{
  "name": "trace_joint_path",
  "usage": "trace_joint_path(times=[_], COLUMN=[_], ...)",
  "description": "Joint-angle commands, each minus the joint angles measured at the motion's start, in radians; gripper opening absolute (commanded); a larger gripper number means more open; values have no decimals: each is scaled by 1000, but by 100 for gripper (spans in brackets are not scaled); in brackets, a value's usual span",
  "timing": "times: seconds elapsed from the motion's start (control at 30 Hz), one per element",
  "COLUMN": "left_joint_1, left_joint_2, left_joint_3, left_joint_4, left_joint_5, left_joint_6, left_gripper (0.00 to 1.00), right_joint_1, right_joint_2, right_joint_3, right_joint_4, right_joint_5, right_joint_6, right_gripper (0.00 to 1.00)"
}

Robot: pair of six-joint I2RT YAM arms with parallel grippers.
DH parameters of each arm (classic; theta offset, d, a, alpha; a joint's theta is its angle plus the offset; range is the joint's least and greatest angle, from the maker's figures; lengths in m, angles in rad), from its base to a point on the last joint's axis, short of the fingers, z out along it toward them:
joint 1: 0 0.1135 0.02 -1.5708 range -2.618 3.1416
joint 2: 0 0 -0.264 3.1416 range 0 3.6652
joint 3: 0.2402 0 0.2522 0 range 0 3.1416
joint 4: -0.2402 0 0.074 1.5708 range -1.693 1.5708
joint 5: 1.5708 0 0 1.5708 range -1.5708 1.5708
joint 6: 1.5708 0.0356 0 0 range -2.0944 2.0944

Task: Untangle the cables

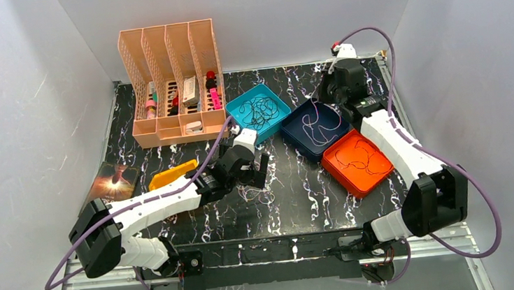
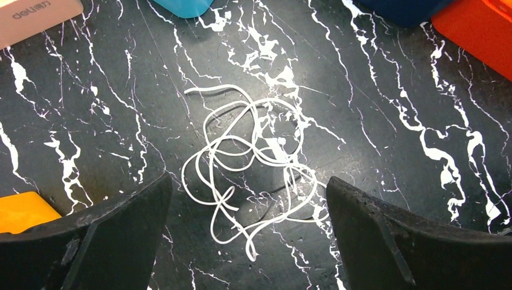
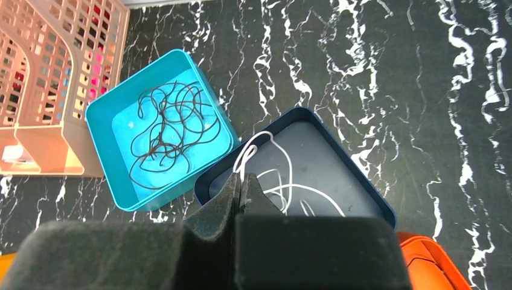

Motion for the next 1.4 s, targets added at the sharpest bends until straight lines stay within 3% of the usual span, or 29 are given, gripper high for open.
trace_joint_path(times=[0.0,0.9,1.23,1.37], left_joint_1=[-2,-2,-3,-2], left_joint_2=[-30,-43,-36,-29], left_joint_3=[20,15,5,10], left_joint_4=[-45,-54,-49,-48], left_joint_5=[-6,-30,-27,-25], left_joint_6=[5,-9,-23,-23], left_gripper=[98,98,98,98], right_joint_1=[-7,-9,-10,-10], right_joint_2=[16,189,172,191], right_joint_3=[-11,-50,-125,-138], right_joint_4=[41,-27,-32,-26], right_joint_5=[-69,-95,-287,-273], right_joint_6=[23,37,32,33], right_gripper=[0,0,0,0])
